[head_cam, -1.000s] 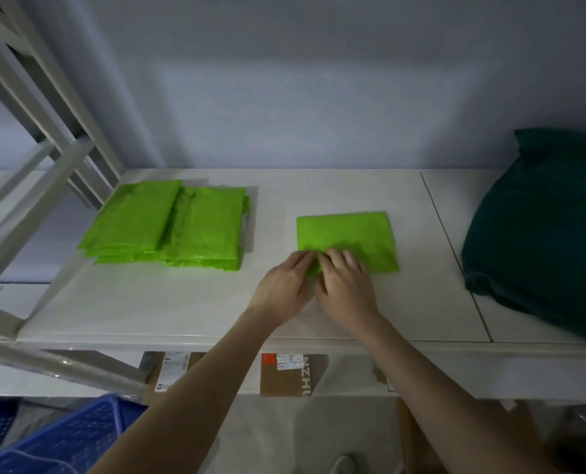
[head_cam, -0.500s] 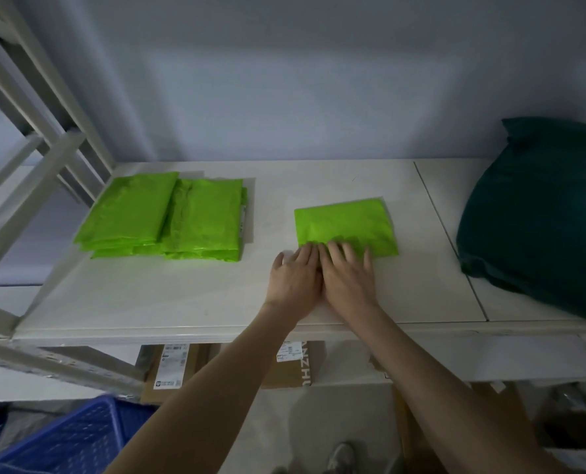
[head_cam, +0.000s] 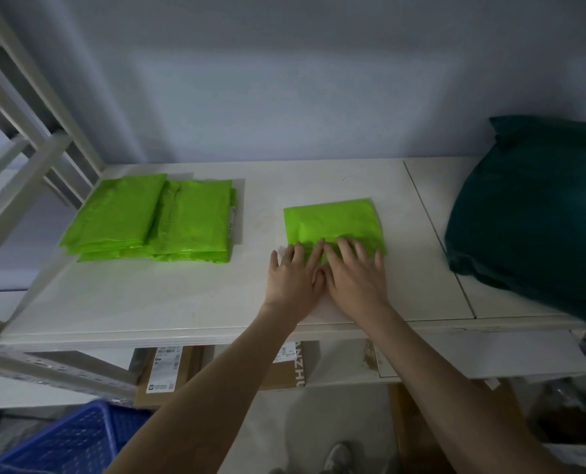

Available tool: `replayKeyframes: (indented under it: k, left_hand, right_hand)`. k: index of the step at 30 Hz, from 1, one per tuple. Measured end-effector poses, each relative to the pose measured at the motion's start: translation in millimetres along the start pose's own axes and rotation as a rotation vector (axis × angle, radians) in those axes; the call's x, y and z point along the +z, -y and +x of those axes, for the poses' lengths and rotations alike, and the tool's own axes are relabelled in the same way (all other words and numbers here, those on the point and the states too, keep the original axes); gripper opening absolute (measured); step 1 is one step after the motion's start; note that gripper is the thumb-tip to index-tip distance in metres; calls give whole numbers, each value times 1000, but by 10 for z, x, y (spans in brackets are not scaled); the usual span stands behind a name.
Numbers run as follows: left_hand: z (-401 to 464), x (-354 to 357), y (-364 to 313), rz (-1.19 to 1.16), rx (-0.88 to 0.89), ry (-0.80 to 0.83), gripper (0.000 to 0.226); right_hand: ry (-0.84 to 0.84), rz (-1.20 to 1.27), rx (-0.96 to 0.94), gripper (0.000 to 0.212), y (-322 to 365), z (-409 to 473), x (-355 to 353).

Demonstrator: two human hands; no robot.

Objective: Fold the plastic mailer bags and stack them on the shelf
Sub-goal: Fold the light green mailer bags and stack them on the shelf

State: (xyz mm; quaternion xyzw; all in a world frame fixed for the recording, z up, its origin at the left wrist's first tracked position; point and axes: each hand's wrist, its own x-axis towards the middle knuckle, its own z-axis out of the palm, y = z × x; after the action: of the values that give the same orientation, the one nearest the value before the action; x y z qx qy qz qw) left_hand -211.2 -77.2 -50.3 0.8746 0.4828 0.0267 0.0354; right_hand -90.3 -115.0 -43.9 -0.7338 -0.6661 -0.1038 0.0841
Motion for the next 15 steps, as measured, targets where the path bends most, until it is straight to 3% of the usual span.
replayKeyframes:
  k: [4, 9, 15]
  left_hand:
    - [8, 7, -23, 23, -18, -76, 76]
    - [13, -20, -58, 62, -16, -12, 82]
    - [50, 33, -107, 100, 10, -37, 75]
  right_hand:
    - [32, -22, 17, 40, -39, -12, -14]
    - [73, -25, 53, 51, -291, -62, -43]
    - [109, 40, 34, 43, -383, -43, -33]
